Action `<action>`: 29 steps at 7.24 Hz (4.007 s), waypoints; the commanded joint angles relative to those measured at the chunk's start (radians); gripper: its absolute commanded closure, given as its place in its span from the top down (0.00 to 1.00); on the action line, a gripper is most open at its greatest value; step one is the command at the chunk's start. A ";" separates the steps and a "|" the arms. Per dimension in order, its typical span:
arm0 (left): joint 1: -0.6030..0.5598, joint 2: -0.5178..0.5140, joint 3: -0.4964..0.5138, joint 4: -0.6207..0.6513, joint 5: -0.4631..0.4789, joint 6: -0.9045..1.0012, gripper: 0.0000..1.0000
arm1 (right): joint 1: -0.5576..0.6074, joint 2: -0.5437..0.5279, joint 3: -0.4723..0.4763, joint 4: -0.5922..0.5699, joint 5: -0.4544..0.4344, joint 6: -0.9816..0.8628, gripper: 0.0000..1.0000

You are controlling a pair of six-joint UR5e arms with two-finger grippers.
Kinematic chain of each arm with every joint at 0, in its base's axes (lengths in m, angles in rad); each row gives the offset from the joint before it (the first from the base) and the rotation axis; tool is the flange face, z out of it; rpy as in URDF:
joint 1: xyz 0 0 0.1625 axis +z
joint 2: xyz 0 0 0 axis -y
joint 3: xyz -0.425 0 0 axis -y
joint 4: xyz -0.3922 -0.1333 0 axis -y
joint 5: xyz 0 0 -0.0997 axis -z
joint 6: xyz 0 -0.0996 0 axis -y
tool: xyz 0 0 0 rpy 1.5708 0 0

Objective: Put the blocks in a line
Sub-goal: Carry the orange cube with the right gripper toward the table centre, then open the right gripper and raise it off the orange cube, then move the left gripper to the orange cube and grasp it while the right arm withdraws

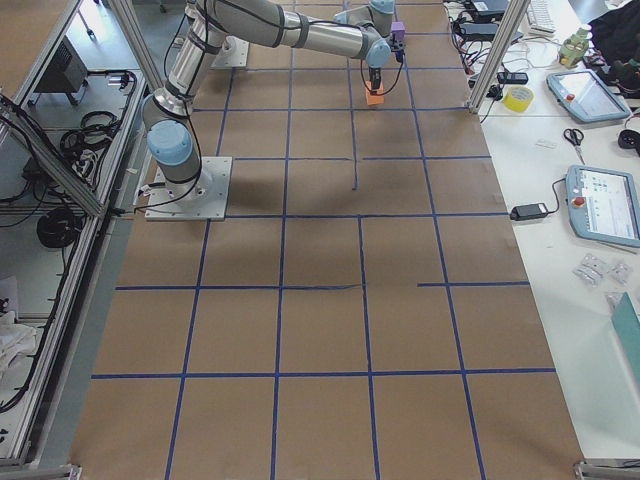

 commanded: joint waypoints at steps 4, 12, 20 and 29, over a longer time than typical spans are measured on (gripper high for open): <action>0.000 0.000 0.001 0.000 0.000 0.002 1.00 | 0.002 -0.006 0.014 0.054 -0.001 0.001 0.73; -0.006 -0.018 0.017 0.002 0.000 -0.026 1.00 | -0.138 -0.349 0.021 0.356 -0.001 -0.196 1.00; -0.269 -0.340 0.014 0.348 -0.009 -0.309 1.00 | -0.358 -0.621 0.061 0.550 0.013 -0.292 1.00; -0.348 -0.581 -0.008 0.617 -0.014 -0.478 1.00 | -0.361 -0.624 0.064 0.520 0.000 -0.293 1.00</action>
